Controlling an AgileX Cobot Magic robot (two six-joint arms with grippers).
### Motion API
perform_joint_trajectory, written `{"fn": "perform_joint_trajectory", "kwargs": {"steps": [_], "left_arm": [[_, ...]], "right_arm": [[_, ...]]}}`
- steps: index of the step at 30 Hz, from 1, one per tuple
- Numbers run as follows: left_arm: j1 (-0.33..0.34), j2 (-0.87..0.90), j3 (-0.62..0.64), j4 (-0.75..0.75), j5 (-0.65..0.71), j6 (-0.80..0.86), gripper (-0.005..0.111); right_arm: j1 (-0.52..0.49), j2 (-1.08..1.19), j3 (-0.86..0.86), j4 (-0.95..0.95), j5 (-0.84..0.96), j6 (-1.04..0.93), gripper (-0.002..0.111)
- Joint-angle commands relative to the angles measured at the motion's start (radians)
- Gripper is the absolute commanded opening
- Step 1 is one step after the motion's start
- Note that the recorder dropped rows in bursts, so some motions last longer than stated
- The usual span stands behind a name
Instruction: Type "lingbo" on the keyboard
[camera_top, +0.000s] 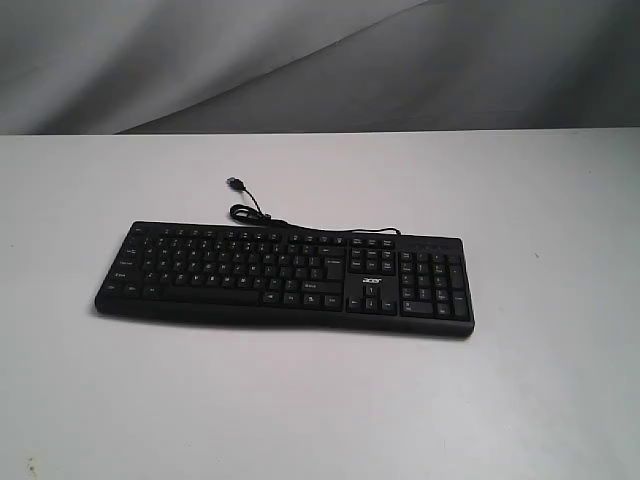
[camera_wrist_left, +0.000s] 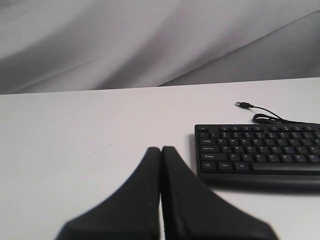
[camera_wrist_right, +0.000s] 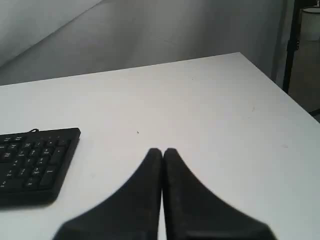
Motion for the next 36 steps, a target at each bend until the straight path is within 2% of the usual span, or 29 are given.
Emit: {"fn": "perform_joint_trajectory", "kwargs": {"steps": [1, 7, 14, 16, 19, 21, 23, 24, 26, 28, 31, 34, 36], "left_arm": [[0.001, -0.004, 0.005, -0.004, -0.007, -0.002, 0.001], [0.001, -0.004, 0.005, -0.004, -0.007, -0.002, 0.001], [0.001, -0.004, 0.005, -0.004, -0.007, -0.002, 0.001], [0.001, -0.004, 0.005, -0.004, -0.007, -0.002, 0.001], [0.001, -0.004, 0.005, -0.004, -0.007, -0.002, 0.001], [0.001, -0.004, 0.005, -0.004, -0.007, -0.002, 0.001], [0.001, -0.004, 0.005, -0.004, -0.007, -0.002, 0.001], [0.001, -0.004, 0.005, -0.004, -0.007, -0.002, 0.001], [0.001, -0.004, 0.005, -0.004, -0.007, -0.002, 0.001], [0.001, -0.004, 0.005, -0.004, -0.007, -0.002, 0.001], [0.001, -0.004, 0.005, -0.004, -0.007, -0.002, 0.001], [0.001, -0.004, 0.005, -0.004, -0.007, -0.002, 0.001], [0.001, -0.004, 0.005, -0.004, -0.007, -0.002, 0.001]], "right_arm": [[-0.009, -0.003, 0.003, -0.036, -0.083, -0.004, 0.000], [-0.009, -0.003, 0.003, 0.054, -0.448, 0.005, 0.000], [-0.009, -0.003, 0.003, 0.054, -0.544, 0.005, 0.000], [-0.009, -0.003, 0.003, 0.057, -0.643, 0.010, 0.000], [-0.009, -0.003, 0.003, 0.098, -0.774, 0.271, 0.000], [-0.009, -0.003, 0.003, 0.019, -0.821, 0.338, 0.000], [-0.009, 0.002, -0.014, -0.160, -0.814, 0.453, 0.000], [-0.009, 0.068, -0.055, -0.335, -0.814, 0.557, 0.000], [-0.009, 0.221, -0.155, -0.526, -0.779, 0.682, 0.000], [-0.009, 0.427, -0.279, -0.629, -0.779, 0.736, 0.000], [-0.009, 0.752, -0.470, -0.667, -0.775, 0.736, 0.000], [0.000, 1.109, -0.774, -0.781, -0.501, 0.767, 0.000], [0.043, 1.296, -0.965, -0.790, -0.198, 0.730, 0.000]]}}
